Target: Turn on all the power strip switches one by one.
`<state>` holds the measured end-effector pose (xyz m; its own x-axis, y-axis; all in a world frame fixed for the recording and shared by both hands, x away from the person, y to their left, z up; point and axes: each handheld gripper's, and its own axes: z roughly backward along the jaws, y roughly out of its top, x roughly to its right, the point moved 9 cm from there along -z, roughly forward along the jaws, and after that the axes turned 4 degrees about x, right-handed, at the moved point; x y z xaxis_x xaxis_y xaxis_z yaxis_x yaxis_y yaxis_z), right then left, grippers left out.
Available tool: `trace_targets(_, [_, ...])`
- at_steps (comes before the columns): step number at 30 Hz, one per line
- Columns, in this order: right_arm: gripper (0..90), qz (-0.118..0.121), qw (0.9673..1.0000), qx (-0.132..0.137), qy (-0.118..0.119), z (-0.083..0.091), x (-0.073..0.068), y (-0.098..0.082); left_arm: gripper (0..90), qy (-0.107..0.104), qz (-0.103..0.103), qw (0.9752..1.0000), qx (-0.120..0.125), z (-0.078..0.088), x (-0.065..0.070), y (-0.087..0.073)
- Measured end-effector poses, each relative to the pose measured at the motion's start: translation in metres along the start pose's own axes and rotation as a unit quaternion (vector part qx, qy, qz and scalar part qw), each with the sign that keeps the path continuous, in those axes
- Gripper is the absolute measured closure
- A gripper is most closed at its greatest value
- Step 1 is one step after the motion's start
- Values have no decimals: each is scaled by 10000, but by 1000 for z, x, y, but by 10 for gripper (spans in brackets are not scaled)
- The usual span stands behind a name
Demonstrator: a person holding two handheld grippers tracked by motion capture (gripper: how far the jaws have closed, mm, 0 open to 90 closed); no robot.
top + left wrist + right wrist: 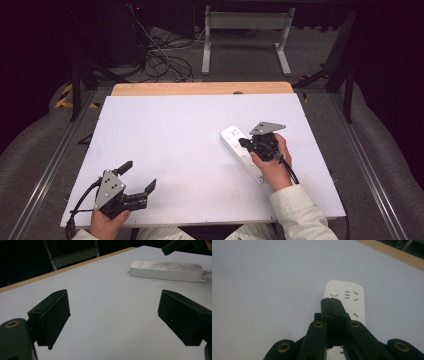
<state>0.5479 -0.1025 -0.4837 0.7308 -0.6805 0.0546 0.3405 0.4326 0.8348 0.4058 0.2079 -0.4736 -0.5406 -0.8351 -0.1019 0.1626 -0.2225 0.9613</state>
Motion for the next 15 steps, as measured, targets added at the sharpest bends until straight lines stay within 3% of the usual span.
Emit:
trace_targets(9, [900, -143, 9998, -119, -12, -21, 6, -5, 112, 5, 0, 10000, 10, 0, 0, 0])
trace_targets(15, [900, -85, 9997, -233, -38, -31, 5, -8, 112, -2, 4, 10000, 10, 0, 0, 0])
